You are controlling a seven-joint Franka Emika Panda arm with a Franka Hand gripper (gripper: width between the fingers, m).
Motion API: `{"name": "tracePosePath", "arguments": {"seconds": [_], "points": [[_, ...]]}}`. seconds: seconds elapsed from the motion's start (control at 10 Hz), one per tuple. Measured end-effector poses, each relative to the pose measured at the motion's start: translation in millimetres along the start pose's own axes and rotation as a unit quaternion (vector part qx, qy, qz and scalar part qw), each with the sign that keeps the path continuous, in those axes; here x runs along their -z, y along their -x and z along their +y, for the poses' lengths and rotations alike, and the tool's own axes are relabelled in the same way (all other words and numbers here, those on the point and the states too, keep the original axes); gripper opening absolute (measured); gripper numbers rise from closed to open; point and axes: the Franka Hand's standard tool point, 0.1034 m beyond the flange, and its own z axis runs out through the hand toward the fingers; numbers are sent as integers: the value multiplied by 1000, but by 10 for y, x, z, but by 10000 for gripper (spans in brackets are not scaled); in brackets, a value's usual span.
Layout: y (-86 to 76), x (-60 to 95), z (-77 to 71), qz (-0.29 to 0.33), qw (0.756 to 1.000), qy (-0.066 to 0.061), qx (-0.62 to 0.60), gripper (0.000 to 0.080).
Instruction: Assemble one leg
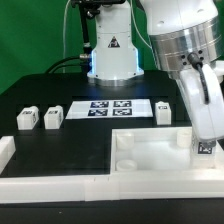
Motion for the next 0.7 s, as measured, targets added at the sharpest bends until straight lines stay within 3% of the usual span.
{"name": "tracePosePath", "arguments": {"seconds": [0.1,0.2,0.3,0.6,0.7], "points": [[1,-25,18,0,999,3,40,506],[16,-38,40,6,992,9,127,506],[72,-46,67,13,982,18,187,620],[56,-46,62,10,948,18,318,648],[43,-45,62,11,925,21,379,648]]}}
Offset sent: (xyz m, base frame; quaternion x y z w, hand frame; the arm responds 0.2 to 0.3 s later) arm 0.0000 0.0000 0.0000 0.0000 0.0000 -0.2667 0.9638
